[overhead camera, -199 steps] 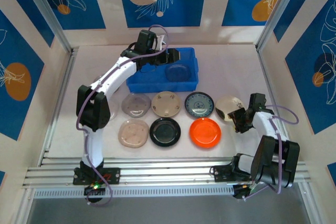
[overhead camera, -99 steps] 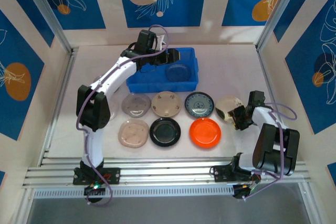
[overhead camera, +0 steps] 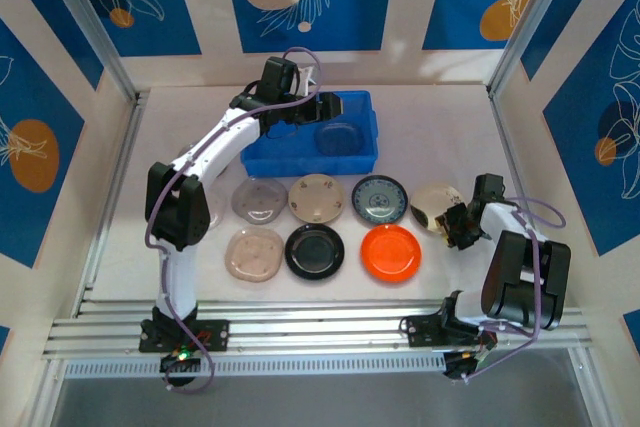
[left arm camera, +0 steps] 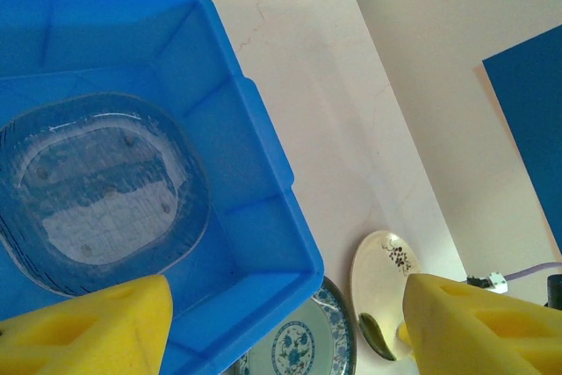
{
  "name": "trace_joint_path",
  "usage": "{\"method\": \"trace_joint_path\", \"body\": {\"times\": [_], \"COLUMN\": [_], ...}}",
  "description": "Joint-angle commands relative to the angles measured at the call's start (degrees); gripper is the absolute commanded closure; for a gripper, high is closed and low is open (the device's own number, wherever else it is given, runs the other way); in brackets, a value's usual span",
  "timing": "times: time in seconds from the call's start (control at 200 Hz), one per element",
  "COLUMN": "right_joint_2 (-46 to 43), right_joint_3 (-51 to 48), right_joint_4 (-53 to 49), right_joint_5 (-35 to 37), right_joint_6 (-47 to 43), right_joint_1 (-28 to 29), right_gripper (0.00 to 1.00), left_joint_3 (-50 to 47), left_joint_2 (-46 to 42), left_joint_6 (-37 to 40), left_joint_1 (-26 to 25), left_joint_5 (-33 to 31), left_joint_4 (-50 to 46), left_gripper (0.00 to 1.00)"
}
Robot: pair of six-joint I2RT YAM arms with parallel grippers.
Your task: Place the plates into the plastic bin on the countertop
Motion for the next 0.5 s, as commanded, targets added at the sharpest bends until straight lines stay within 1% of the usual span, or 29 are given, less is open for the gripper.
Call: {"method": "trace_joint_path", "body": {"times": [0.0,0.1,0.225,0.27,0.355,0.41,0.44,0.495], "right_joint_2": [2.53,2.96,2.97,2.8,2.04,1.4,1.07,0.31], "right_joint_3": [-1.31,-1.33,-1.64,-1.79,-1.99,-1.92,-1.79,-1.54], "right_joint_4": [4.66,5.72,6.6,6.61,6.64,6.46,6.15,5.58], "right_joint_5": [0.69,0.16,-0.26,-0.2,0.15,0.33,0.46,0.66], "right_joint_6": [-1.18,-1.53,-1.82,-1.81,-1.47,-1.47,-1.6,-1.91], "right_joint_1": [0.0,0.02,-0.05,-0.07,-0.15,-0.4,-0.58,-0.98], "right_gripper": [0.7,0.71,0.79,0.8,0.94,0.96,1.0,1.0], "left_joint_3": [-0.54,-0.53,-0.51,-0.51,-0.52,-0.51,-0.58,-0.64], "left_joint_2": [0.43,0.55,0.53,0.52,0.54,0.5,0.51,0.55], "left_joint_6": [1.21,0.92,0.79,0.83,0.86,0.92,0.84,0.9], "left_joint_1": [0.1,0.17,0.17,0.17,0.17,0.19,0.17,0.17], "left_joint_5": [-0.3,-0.8,-0.89,-1.0,-1.13,-1.07,-1.07,-0.98], "left_joint_4": [0.05,-0.15,0.0,-0.08,-0.1,-0.19,-0.11,-0.15], "left_gripper": [0.29,0.29,0.29,0.29,0.29,0.29,0.29,0.29]}}
